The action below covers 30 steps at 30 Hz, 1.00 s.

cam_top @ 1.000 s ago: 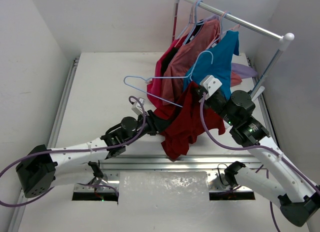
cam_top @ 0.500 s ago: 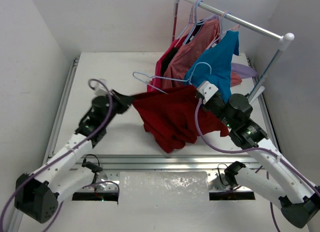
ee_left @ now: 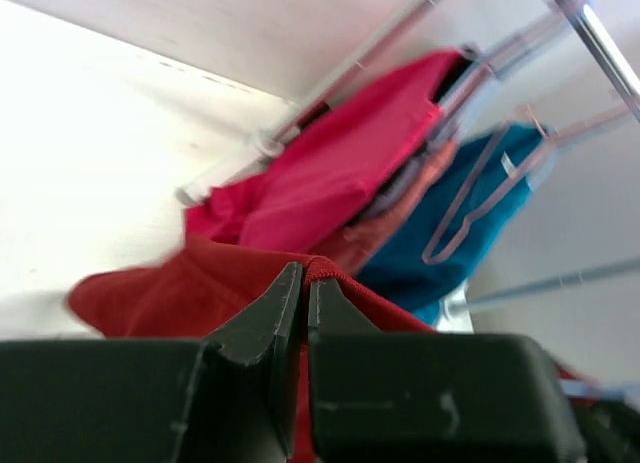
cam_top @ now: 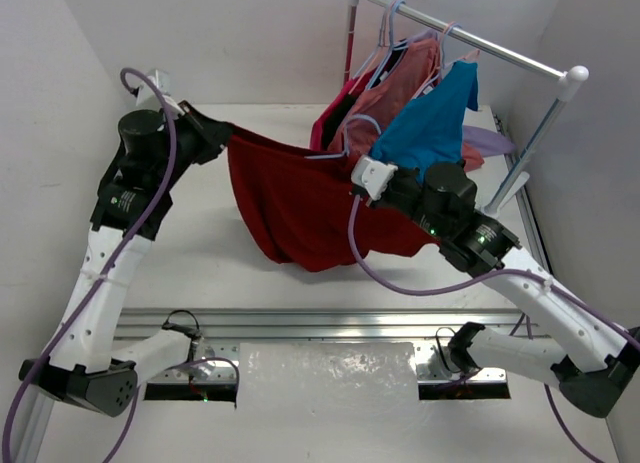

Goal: Place the t-shirt on the hanger

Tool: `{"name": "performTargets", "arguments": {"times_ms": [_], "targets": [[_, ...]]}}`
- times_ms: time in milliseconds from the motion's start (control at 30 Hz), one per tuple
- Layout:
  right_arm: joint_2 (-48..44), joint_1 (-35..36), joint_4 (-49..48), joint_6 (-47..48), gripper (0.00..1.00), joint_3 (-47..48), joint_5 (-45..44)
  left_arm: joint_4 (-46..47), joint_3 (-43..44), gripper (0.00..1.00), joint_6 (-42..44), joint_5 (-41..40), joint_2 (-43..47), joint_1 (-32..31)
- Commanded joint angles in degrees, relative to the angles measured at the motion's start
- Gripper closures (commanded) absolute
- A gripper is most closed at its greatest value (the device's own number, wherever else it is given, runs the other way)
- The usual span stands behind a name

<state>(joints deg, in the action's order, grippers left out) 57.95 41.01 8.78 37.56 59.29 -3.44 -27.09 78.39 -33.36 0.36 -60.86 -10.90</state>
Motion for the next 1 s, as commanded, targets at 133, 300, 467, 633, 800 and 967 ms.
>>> {"name": "performTargets", "arguments": {"times_ms": [133, 300, 467, 633, 800, 967], "targets": [[5.23, 0.64, -6.66, -16.88, 1.00, 13.73, -4.65, -3.65, 11.32, 1.00, 6.11, 3.36, -2.24, -12.10], [10.33, 0.56, -5.88, -34.99, 1.00, 27.08, 9.31, -8.32, 30.89, 1.00, 11.38, 14.19, -9.25, -19.69], [11.93, 0.56, -2.18, -39.06, 1.00, 31.87, 11.21, -13.08, 31.86, 1.00, 15.69, 12.40, -7.79, -19.69], [7.70, 0.38, -5.79, -36.07, 1.00, 23.69, 9.94, -16.31, 26.03, 0.71, 17.63, 0.53, -2.16, -19.69], [5.86, -0.93, -8.42, -40.02, 1.00, 19.65, 12.67, -17.47, 29.44, 0.14, 23.25, 7.08, 0.04, -19.69], [5.33, -1.90, -11.67, -42.31, 1.00, 15.43, 15.03, -17.65, 33.50, 0.14, 30.89, 11.86, 2.67, -19.69]]}}
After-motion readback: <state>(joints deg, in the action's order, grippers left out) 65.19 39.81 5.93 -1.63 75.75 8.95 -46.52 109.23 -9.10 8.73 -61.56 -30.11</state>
